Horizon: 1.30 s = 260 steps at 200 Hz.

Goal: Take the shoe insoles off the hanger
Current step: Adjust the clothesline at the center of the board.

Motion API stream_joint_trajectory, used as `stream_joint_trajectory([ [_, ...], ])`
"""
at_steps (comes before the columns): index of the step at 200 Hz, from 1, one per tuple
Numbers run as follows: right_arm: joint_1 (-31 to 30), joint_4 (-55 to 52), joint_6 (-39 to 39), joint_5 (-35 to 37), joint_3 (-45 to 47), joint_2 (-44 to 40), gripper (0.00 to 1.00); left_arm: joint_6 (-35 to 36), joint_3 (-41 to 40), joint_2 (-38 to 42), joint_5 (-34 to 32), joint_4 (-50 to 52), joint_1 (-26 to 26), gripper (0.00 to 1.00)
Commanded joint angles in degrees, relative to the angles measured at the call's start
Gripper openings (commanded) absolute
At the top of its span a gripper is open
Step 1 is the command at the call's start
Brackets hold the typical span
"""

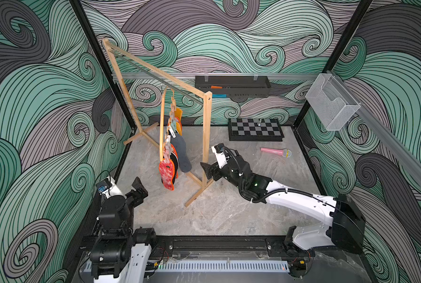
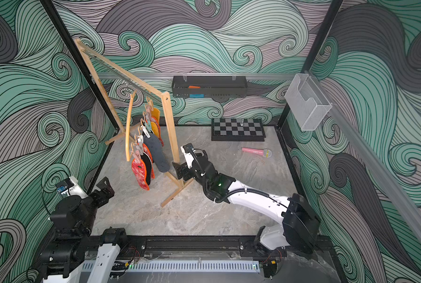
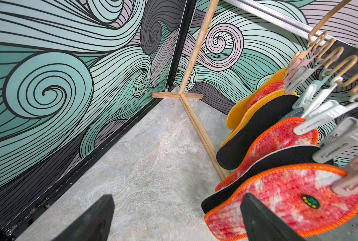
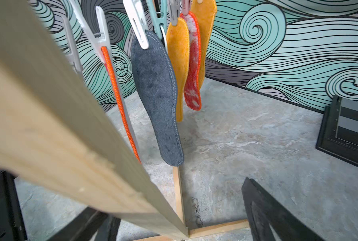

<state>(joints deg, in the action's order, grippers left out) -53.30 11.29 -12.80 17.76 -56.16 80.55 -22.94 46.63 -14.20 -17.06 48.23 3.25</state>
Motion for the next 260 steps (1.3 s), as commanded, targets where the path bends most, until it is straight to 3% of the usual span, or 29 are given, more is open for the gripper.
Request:
stream_joint_trajectory([
  [1, 2.27, 1.28, 0.19, 2.17, 0.97, -0.96, 0.85, 0.71, 0.03, -0.07, 0.24, -0.68, 0.35, 0.96],
  [152, 23.52, -0.06, 3.89, -5.36, 6.05, -9.22, 0.85, 0.95, -0.11, -0.63, 1.62, -1.05, 0.36, 0.96],
  [260, 37.61, 0.83, 12.4, -11.78, 5.06, -9.72, 0.79, 1.1, -0.24, -0.98, 2.3, -1.38, 0.35, 0.96],
])
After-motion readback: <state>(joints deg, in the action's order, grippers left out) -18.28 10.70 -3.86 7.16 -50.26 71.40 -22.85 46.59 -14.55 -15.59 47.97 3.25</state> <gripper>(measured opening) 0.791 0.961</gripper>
